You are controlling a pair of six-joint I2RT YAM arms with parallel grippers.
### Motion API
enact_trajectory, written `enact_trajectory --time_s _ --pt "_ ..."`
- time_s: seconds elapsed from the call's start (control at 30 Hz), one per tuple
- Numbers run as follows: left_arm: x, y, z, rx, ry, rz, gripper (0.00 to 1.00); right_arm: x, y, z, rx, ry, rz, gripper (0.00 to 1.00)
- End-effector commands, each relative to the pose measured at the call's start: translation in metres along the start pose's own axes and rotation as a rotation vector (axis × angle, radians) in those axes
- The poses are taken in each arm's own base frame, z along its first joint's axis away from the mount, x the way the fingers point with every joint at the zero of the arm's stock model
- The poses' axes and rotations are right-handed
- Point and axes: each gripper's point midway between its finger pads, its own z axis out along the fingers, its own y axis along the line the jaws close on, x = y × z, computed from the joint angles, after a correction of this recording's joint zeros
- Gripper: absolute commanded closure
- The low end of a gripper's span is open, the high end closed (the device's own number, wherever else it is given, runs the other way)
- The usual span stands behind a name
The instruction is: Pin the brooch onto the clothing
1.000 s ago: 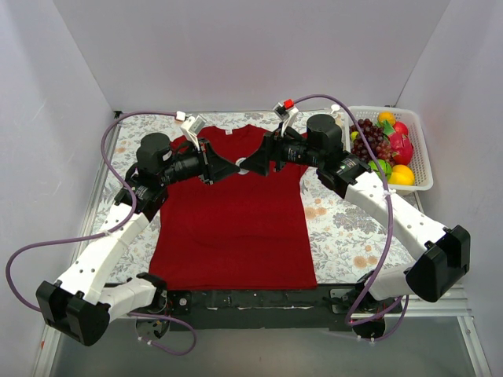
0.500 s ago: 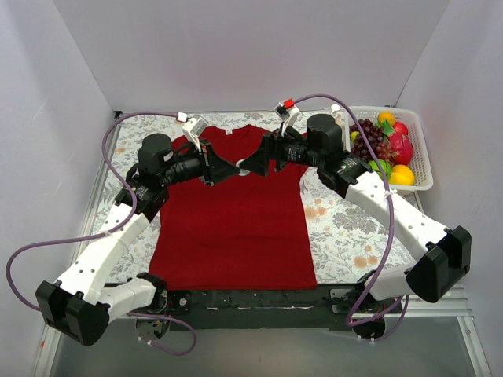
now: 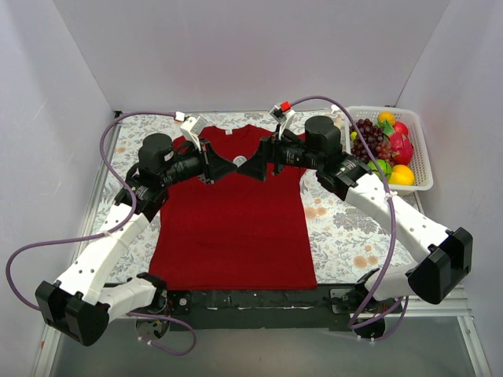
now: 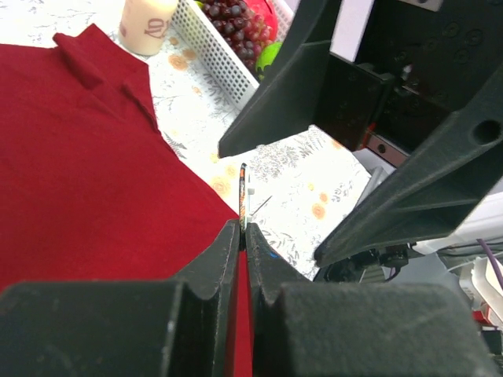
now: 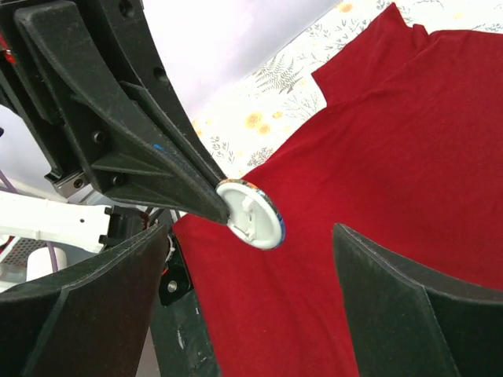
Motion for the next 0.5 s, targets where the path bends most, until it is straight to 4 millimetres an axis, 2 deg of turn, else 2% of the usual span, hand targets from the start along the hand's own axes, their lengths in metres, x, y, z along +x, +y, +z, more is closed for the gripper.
enact_trajectory --time_s 0.0,0.17,0.4,0.47 --pt "-0.019 -0.005 -0.007 -0.028 -0.046 0.052 1.0 -0.037 0.023 -0.018 -0.025 -0.116 -0.074 0.08" --pt "-0.023 0.003 -0.009 -0.077 -0.056 0.075 1.0 -0.039 0.018 -0.025 0.011 -0.139 -0.071 0.08" --pt "-0.024 0.03 -0.011 -0.215 -0.034 0.123 1.0 -0.04 0.012 -0.03 0.034 -0.149 -0.08 0.07" --pt "-0.022 0.043 -0.012 -0.281 -0.024 0.127 1.0 -0.038 0.01 -0.03 0.037 -0.142 -0.077 0.07"
